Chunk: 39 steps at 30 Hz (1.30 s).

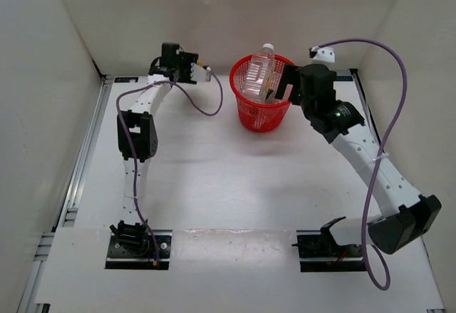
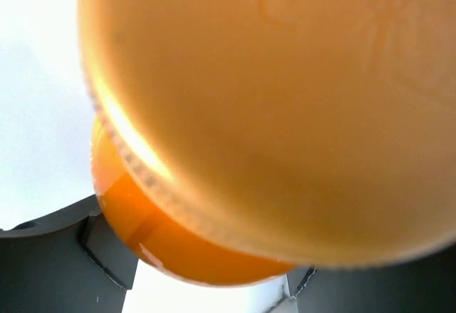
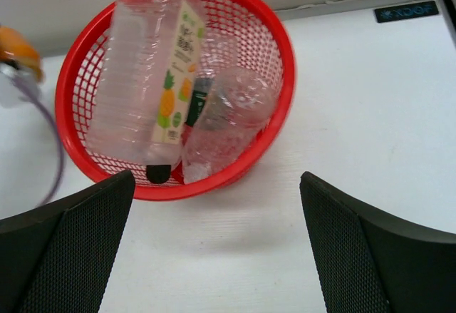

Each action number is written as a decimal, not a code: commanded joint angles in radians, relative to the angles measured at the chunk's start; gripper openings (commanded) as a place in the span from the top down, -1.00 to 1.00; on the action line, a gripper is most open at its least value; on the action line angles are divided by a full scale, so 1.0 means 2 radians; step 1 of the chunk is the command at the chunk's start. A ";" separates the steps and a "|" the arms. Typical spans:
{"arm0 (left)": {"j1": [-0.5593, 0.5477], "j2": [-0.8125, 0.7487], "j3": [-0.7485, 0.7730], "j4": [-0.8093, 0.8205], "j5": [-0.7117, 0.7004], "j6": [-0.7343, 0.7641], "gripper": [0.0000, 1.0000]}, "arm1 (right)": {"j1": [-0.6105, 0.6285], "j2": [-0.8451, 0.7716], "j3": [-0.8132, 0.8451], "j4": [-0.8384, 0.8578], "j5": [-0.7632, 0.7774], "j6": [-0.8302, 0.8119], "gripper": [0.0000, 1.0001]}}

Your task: Put the plastic bottles in the bin

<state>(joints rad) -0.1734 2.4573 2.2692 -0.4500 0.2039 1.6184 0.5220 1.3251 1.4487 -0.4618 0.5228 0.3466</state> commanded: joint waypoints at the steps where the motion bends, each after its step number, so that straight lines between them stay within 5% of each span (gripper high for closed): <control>1: -0.005 -0.139 0.017 0.011 0.049 -0.239 0.80 | -0.015 -0.054 -0.021 -0.018 0.048 0.031 -1.00; 9: -0.028 -0.230 0.057 0.011 0.198 -0.655 0.80 | -0.015 -0.149 -0.098 -0.044 0.058 0.076 -1.00; 13: -0.082 -0.207 0.103 0.016 0.291 -0.754 0.80 | -0.015 -0.188 -0.123 -0.077 0.075 0.109 -1.00; 18: -0.136 -0.156 0.119 0.020 0.282 -0.766 0.80 | -0.015 -0.231 -0.139 -0.125 0.089 0.126 -1.00; 25: -0.148 -0.115 0.150 0.048 0.134 -0.776 0.80 | -0.015 -0.266 -0.144 -0.161 0.107 0.137 -1.00; 39: -0.148 -0.162 -0.001 0.066 0.047 -0.766 0.80 | -0.015 -0.251 -0.149 -0.161 0.091 0.147 -1.00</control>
<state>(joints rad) -0.4641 2.2265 2.3165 -0.3283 0.3458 0.0818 0.4927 0.8207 1.1610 -0.7868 0.7017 0.6285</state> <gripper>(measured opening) 0.764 0.996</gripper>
